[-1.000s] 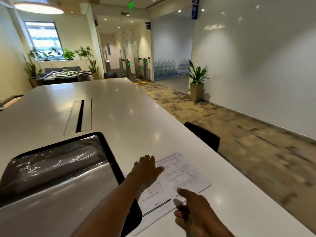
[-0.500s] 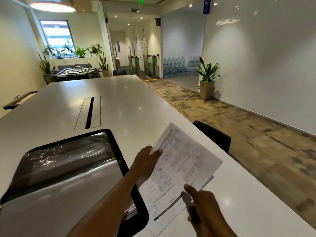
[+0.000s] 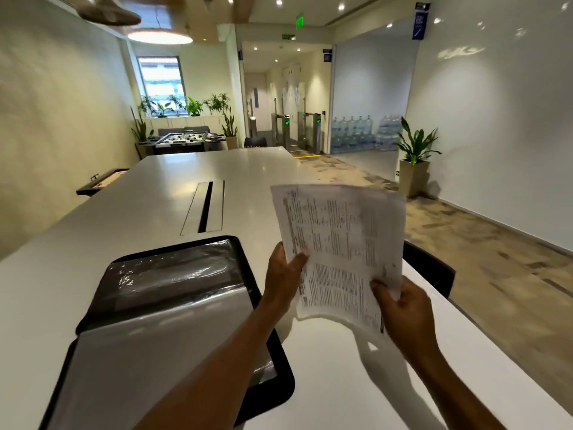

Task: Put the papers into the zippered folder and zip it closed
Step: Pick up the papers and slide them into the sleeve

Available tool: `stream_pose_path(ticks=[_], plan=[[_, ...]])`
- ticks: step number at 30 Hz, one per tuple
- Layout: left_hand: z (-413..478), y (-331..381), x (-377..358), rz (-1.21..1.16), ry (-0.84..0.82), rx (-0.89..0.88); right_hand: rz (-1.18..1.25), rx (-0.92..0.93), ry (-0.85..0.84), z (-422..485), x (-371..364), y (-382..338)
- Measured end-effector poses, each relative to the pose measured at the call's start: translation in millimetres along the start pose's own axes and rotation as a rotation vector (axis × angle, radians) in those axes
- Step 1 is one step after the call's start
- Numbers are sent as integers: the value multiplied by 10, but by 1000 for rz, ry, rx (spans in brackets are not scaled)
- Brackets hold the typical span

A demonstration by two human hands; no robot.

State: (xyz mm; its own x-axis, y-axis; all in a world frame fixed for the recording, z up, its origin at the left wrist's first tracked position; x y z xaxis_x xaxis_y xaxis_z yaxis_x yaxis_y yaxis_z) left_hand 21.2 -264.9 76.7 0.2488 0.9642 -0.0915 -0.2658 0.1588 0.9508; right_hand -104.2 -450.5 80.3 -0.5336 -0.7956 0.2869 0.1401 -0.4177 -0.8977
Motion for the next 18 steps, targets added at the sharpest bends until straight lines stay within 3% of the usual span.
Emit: stream_pose_path(ticks=[5, 9, 13, 18], plan=[[-256, -221, 17, 57, 190, 43, 32, -141, -45, -120, -75, 417], [-192, -135, -52, 191, 119, -6, -4, -106, -33, 16, -53, 457], [-184, -65, -112, 462, 47, 7, -52, -152, -5, 106, -63, 528], [-495, -63, 303, 903, 283, 67, 101, -298, 105, 89, -68, 640]])
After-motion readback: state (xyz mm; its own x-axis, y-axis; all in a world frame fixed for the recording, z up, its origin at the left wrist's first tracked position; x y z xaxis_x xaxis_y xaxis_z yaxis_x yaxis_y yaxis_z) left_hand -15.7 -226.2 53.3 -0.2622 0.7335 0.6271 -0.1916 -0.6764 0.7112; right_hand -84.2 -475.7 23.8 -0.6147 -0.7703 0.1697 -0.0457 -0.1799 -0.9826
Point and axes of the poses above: each hand's wrist, its own z-axis towards the middle knuckle, its own x-axis out of the back of the hand, y = z × x, the point moved 4 cm from there along z, towards the middle knuckle, and after that the axes turned 4 degrees about -y, right-handed, at the moved point
